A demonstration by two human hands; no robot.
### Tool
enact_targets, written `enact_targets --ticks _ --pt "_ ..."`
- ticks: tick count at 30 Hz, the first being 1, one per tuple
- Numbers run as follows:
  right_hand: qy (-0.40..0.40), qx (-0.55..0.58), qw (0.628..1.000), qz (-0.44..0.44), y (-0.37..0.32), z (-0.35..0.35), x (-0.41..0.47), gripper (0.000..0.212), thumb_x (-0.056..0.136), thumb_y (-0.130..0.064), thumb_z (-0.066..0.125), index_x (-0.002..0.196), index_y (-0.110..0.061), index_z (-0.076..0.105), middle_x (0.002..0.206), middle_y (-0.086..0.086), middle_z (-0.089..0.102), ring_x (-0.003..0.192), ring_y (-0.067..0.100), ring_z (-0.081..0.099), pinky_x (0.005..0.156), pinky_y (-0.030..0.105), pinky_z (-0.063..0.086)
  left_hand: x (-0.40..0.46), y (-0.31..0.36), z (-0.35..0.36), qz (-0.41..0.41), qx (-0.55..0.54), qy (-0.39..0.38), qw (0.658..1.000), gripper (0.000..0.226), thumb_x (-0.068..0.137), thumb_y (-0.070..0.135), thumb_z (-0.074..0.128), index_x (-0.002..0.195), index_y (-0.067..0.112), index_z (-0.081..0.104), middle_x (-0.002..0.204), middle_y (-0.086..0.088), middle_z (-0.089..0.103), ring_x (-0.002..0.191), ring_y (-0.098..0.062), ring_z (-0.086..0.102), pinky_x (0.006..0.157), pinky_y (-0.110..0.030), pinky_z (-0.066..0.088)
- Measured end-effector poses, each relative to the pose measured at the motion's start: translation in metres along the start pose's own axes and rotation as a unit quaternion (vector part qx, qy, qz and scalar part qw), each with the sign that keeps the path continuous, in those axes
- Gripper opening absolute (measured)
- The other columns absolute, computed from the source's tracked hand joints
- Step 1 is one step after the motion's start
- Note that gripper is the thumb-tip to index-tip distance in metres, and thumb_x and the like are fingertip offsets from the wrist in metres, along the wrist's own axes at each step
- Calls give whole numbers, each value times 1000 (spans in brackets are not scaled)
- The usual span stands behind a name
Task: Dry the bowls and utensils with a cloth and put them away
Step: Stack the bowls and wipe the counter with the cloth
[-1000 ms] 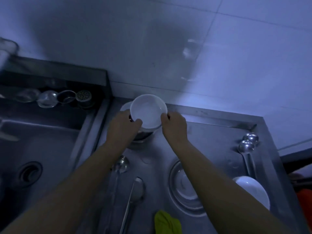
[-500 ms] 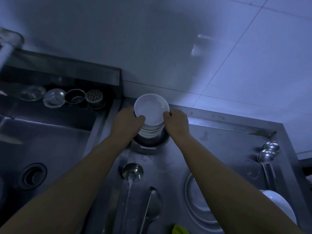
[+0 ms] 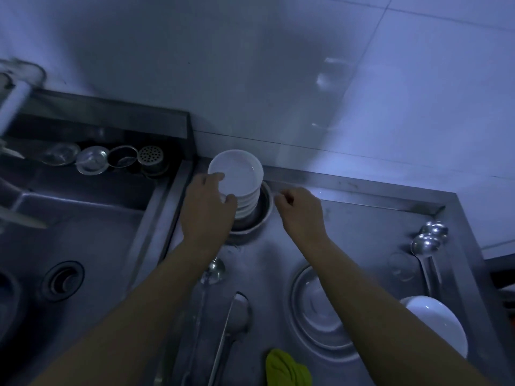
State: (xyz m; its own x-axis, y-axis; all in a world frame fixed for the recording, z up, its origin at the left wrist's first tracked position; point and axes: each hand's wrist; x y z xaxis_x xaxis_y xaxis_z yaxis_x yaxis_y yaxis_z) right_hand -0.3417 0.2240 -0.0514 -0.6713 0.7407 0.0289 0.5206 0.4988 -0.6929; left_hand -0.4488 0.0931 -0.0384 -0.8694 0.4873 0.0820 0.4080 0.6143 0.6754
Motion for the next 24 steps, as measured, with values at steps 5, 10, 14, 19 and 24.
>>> enact_targets --ticks 5,10,14,19,24 --pt "50 -15 998 20 47 -65 -63 22 92 -16 58 111 -13 70 101 0 65 81 10 57 75 15 39 -62 49 31 65 1 -60 996 40 82 14 58 123 12 58 120 -10 54 108 -28 52 84 -35 43" --pt "111 -43 989 84 122 -137 -129 22 90 -8 60 108 -12 71 101 3 67 77 12 59 75 26 46 -130 96 91 96 -8 -195 976 44 87 24 56 130 20 51 124 -4 52 111 -21 53 90 -31 41" --pt "122 -82 977 151 182 -182 -169 26 88 -5 60 110 -11 70 105 5 62 90 23 61 78 30 46 -175 126 139 132 23 -279 951 46 89 29 55 134 22 48 133 -1 50 119 -20 49 98 -28 35" --pt "81 -139 964 214 247 -197 -197 31 84 -2 61 114 -3 63 104 19 58 99 37 54 82 39 45 -217 147 186 115 43 -363 924 49 89 33 56 135 20 46 135 -5 50 125 -21 46 100 -28 32" --pt "34 -36 950 308 269 -188 -211 13 95 -18 49 91 -6 54 87 9 59 82 29 58 72 38 49 -234 158 210 71 30 -422 903 39 85 35 57 119 16 56 115 -8 61 109 -26 57 90 -36 46"
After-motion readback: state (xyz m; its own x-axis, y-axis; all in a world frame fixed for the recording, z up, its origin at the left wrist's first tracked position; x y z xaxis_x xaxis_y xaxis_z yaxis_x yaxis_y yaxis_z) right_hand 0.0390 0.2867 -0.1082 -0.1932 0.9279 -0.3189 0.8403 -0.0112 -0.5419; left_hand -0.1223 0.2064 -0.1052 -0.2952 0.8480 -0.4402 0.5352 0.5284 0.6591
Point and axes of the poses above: each hand's wrist, its own x-axis towards the middle knuckle, its own z-axis out of the palm, y = z × x
